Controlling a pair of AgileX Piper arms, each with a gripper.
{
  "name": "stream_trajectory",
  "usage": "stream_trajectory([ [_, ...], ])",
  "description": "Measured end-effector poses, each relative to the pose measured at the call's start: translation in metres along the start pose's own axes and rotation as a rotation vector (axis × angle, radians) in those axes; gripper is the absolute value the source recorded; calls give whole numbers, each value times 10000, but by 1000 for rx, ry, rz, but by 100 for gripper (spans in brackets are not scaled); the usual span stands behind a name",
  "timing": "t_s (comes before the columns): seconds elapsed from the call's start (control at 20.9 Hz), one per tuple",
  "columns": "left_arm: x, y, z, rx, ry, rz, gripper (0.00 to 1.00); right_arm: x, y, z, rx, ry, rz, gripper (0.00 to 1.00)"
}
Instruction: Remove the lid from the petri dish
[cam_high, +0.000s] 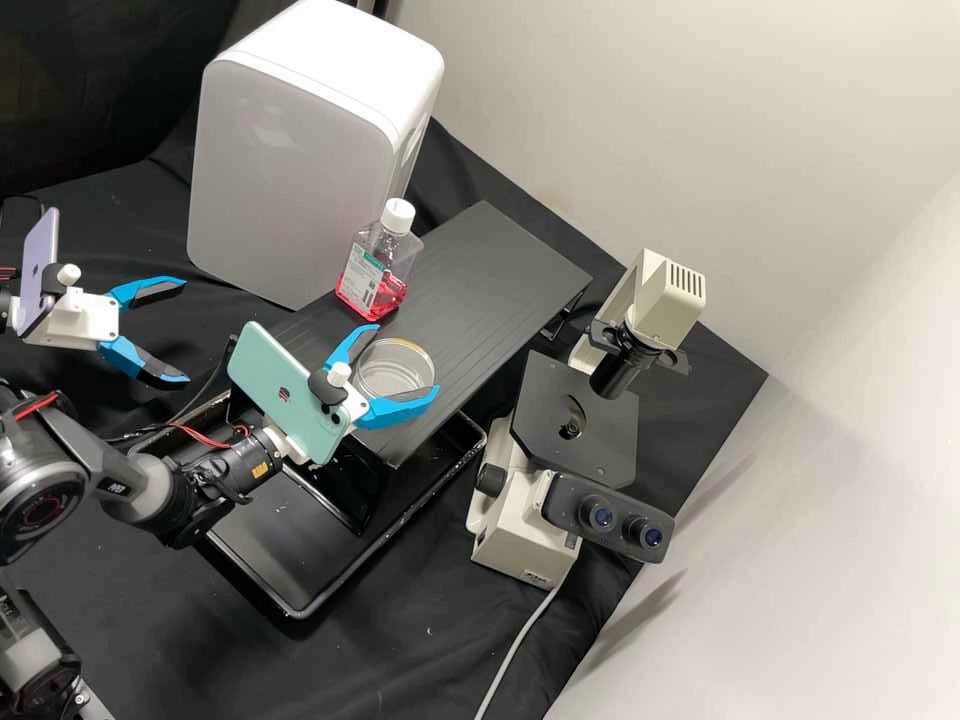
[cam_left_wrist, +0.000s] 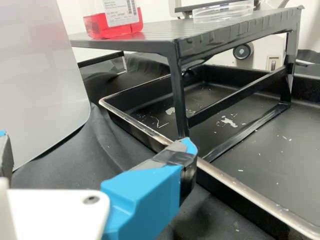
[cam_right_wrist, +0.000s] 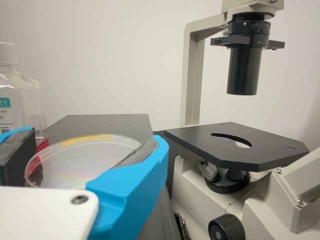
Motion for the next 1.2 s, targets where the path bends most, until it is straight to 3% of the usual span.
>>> stream_trajectory([
  [0.14, 0, 0, 0, 0, 0, 0, 100, -8, -19, -25, 2, 10, -8, 0],
  [0.34, 0, 0, 0, 0, 0, 0, 100, -18, -137, -137, 11, 55, -56, 0],
  [0.53, 0, 0, 0, 0, 0, 0, 100, -19, -236, -254, -1, 99, -93, 0],
  [0.67, 0, 0, 0, 0, 0, 0, 100, -10, -293, -300, -18, 114, -108, 0],
  [1.2, 0, 0, -1, -1, 1, 0, 100, -4, -398, -292, -33, 108, -143, 0],
])
